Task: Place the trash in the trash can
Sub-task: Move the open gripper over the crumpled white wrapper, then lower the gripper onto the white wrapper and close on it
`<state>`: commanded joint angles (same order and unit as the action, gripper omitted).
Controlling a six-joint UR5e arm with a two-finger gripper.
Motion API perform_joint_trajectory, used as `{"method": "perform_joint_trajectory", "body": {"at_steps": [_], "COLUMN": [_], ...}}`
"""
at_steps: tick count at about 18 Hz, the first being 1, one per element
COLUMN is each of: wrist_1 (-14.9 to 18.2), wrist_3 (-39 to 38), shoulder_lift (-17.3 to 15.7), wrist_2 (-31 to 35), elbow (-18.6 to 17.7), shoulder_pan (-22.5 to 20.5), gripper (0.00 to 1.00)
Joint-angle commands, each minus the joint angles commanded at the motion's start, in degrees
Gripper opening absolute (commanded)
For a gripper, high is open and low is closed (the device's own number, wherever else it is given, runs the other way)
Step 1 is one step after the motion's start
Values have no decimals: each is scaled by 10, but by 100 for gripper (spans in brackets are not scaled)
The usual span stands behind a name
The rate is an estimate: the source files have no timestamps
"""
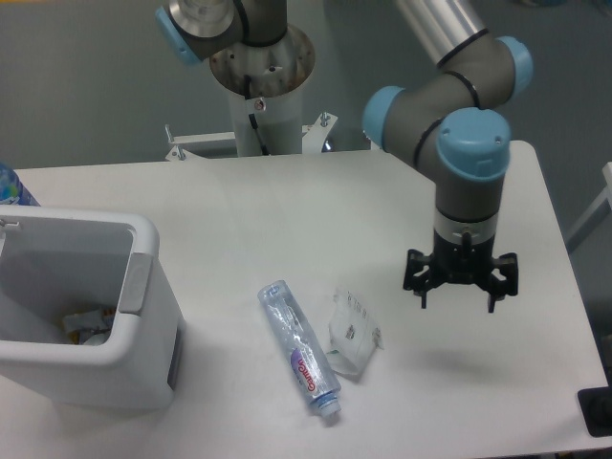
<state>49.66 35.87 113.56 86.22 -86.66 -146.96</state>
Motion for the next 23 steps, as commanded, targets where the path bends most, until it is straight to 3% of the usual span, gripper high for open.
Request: {"method": "perform_joint_trajectory", "body": {"at_steps": [7,23], "wrist_1": [-11,-3], "wrist_3": [-18,-18], "shoulder_lift": [4,31], "wrist_2": [1,-10], "elbow": [-17,-63], "shoulder_pan": [36,45], "gripper": [100,100]}}
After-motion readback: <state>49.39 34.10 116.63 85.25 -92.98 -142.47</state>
